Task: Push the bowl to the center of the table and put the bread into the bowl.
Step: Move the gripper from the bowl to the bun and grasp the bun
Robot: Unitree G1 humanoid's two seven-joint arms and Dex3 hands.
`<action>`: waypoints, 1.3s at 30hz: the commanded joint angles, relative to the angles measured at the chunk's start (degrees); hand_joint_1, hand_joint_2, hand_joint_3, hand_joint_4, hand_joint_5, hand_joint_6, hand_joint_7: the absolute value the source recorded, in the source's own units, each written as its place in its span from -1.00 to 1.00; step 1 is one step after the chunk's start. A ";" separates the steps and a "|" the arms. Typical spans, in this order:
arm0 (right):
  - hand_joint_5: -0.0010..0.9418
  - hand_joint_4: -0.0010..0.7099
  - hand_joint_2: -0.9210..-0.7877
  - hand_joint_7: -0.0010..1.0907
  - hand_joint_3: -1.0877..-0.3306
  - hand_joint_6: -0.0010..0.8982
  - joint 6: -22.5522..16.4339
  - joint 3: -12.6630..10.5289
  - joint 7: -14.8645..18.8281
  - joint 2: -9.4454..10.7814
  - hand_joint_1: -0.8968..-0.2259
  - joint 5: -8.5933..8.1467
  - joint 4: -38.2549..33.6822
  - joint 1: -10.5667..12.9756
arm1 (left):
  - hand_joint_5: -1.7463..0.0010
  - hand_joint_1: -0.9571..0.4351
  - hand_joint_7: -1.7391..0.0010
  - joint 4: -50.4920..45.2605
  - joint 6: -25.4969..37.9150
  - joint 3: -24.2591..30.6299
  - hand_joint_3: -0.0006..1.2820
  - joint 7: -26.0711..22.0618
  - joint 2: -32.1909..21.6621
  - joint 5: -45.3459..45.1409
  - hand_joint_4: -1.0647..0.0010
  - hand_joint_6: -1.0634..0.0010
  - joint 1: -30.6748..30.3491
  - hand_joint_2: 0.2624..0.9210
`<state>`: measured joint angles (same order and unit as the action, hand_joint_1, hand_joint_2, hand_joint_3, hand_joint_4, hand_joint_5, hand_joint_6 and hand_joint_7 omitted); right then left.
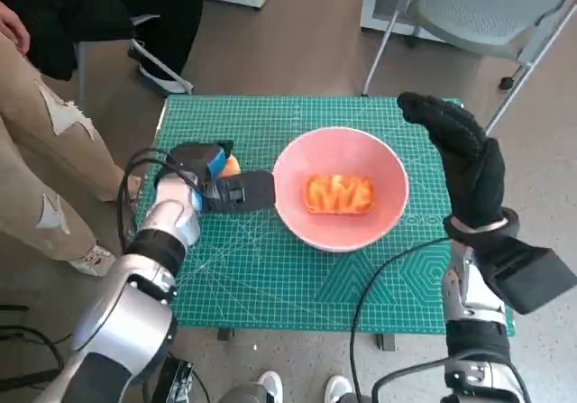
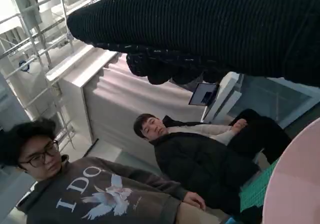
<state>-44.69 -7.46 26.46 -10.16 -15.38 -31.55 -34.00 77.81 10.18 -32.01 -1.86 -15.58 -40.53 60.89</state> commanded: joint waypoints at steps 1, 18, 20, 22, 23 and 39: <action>-0.99 -0.42 -1.00 -0.07 -0.19 -1.00 0.90 -0.05 0.13 -0.21 -0.32 0.39 -0.26 1.39 | -0.62 0.94 0.78 0.27 -0.37 0.13 0.07 -1.80 -0.08 0.20 -0.19 -0.11 -0.66 0.07; -0.99 -0.42 -1.00 -0.07 -0.20 -1.00 1.22 0.18 0.15 0.27 -0.32 0.30 -0.49 0.88 | -0.73 0.96 0.74 -0.04 0.20 1.55 0.31 -2.16 -0.57 0.97 -0.13 -0.03 -0.04 -0.13; -0.99 -0.42 -1.00 -0.07 -0.20 -1.00 1.34 0.18 0.22 0.26 -0.32 0.20 -0.57 0.74 | -0.71 0.96 0.73 -0.15 -0.02 1.81 0.28 -2.11 -0.72 1.09 -0.14 -0.02 0.07 -0.11; -0.99 -0.42 -1.00 -0.07 -0.20 -1.00 1.48 0.20 0.34 0.27 -0.32 0.04 -0.44 0.75 | -0.71 0.95 0.71 -0.31 -0.17 2.10 0.26 -2.04 -0.90 1.26 -0.13 -0.04 0.23 -0.09; -0.99 -0.42 -1.00 -0.07 -0.20 -1.00 1.53 0.20 0.41 0.26 -0.32 -0.05 -0.45 0.70 | -0.71 0.95 0.69 -0.36 -0.21 2.19 0.25 -2.03 -0.97 1.31 -0.13 -0.06 0.34 -0.08; -0.99 -0.41 -1.00 -0.07 -0.21 -1.00 1.75 0.22 0.93 0.24 -0.31 -0.26 -1.03 0.04 | -0.57 0.83 0.22 -4.33 -1.15 5.18 0.00 0.61 -3.04 3.56 -0.21 0.06 4.89 0.12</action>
<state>-43.69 -7.32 26.84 -10.09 -15.60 -31.65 -34.14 75.82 9.49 -27.76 -2.54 -17.50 -37.66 62.30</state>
